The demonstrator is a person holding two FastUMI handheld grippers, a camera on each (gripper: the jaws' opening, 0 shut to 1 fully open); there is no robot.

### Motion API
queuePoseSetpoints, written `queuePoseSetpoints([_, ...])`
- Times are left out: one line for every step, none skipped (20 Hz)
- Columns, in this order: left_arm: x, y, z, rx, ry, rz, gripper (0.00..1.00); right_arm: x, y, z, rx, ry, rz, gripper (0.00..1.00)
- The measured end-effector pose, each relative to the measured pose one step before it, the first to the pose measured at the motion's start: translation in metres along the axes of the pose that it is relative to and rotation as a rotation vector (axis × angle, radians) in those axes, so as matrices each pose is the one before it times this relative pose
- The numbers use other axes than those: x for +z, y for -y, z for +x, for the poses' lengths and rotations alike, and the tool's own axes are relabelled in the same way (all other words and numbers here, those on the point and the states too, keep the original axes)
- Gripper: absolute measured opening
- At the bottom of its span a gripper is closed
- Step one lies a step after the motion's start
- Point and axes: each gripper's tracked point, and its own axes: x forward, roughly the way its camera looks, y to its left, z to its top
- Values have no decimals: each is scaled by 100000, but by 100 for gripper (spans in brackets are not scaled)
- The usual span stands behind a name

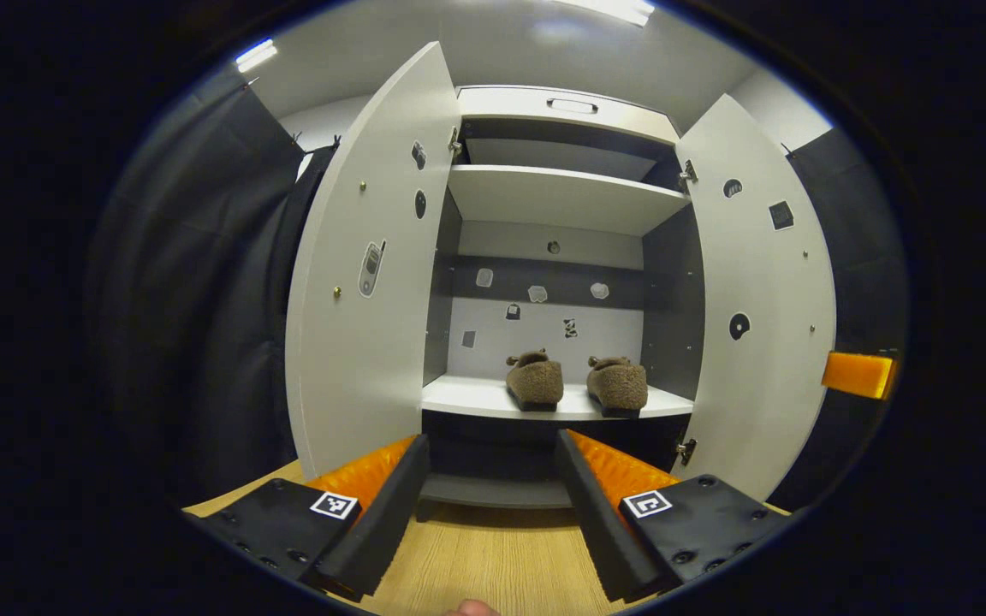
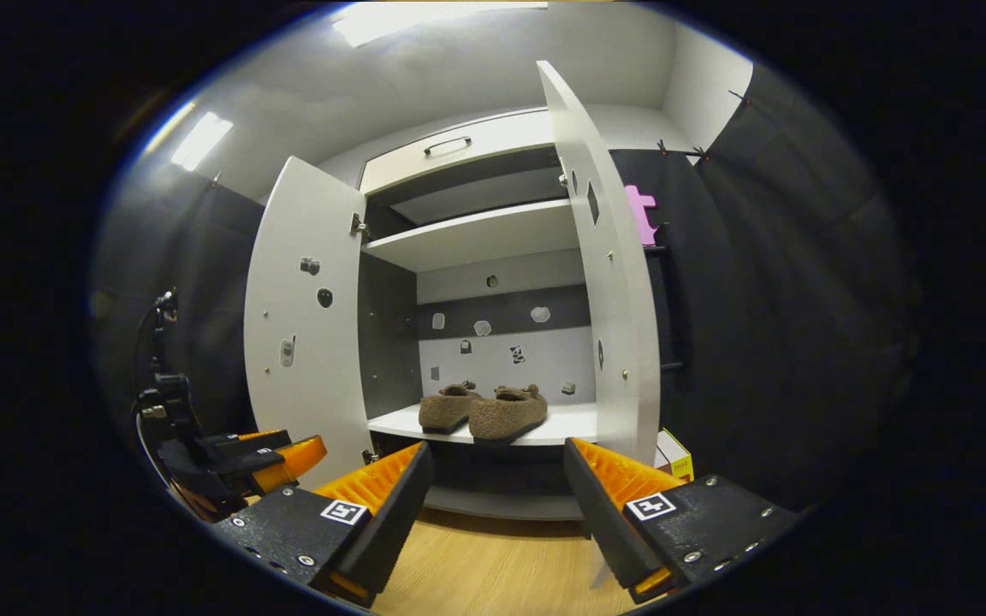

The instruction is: Grab one shoe with the right hand and put it into the shoe cabinet, grab the other shoe with the left hand and put it into the shoe cabinet; then close the right door with the right hand and the left door with the left hand.

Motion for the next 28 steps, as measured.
queuePoseSetpoints([-134,20,-219,-119,-178,270,97,792,1778,-391,-2505,113,181,94])
queuePoseSetpoints([-128,126,-211,-531,314,298,97,898,2069,-174,-4203,944,-1129,94])
queuePoseSetpoints([-57,101,-124,-476,180,889,96,986,2319,-218,-4904,1357,-1622,94])
queuePoseSetpoints([-131,-24,-109,43,265,1096,96,1165,2056,-101,-4133,1533,-1275,94])
queuePoseSetpoints([-21,5,-106,182,83,935,97,1234,1816,14,-3755,1769,-588,94])
queuePoseSetpoints([-238,146,-140,-300,-356,305,97,1835,1800,581,-4218,1206,-620,94])
queuePoseSetpoints([-196,150,-113,-486,-427,-275,97,940,1593,530,-3514,65,-936,94])
queuePoseSetpoints([-146,170,-161,-697,-288,-558,97,862,1163,790,-2143,711,-1300,94])
queuePoseSetpoints([-147,102,-76,-435,-292,-600,97,792,803,726,-1485,1009,-1879,94])
queuePoseSetpoints([-147,-27,-53,-17,-293,-240,97,714,502,965,-1057,1157,-2368,93])
queuePoseSetpoints([-48,-64,-33,83,-38,52,97,221,454,779,-969,604,-2357,93])
queuePoseSetpoints([55,-126,-12,276,312,311,97,162,212,780,-429,302,-1925,93])
queuePoseSetpoints([109,-81,-115,499,556,301,97,170,51,722,-233,67,-1023,93])
queuePoseSetpoints([26,-63,-61,193,351,209,97,171,-204,699,504,89,-427,99])
queuePoseSetpoints([3,-120,11,313,216,227,97,139,-233,362,750,-41,254,93])
queuePoseSetpoints([-35,-116,-134,484,-99,383,97,154,-440,191,728,209,722,93])
queuePoseSetpoints([-98,-183,45,612,-295,298,97,-2,-10,111,-707,293,-161,93])
queuePoseSetpoints([-82,-138,84,392,-52,-10,97,89,-92,-75,-156,416,-870,91])
queuePoseSetpoints([-30,25,54,-94,-192,-339,97,69,-101,-129,-30,443,-749,90])
queuePoseSetpoints([-112,25,20,-218,-231,-542,97,-48,-250,-31,436,68,-184,97])
queuePoseSetpoints([73,20,49,-403,-11,-350,94,-65,-271,-95,942,-262,536,90])
queuePoseSetpoints([-30,-5,4,-150,205,-92,97,73,-369,-120,717,-393,597,90])
queuePoseSetpoints([90,-53,145,7,284,54,97,26,-382,-190,686,-25,142,89])
queuePoseSetpoints([-12,36,8,-64,224,38,97,-79,-467,-53,447,-61,46,89])
queuePoseSetpoints([85,44,-45,-1,333,-81,97,70,-391,3,516,-11,16,89])
queuePoseSetpoints([17,45,87,-267,198,-294,96,27,-511,-1,752,-1,279,89])
queuePoseSetpoints([-5,107,11,-380,-95,-153,97,-42,-722,-76,1244,-58,362,89])
queuePoseSetpoints([-124,-6,-58,-402,-86,81,94,-21,-940,-96,1644,-2,361,89])
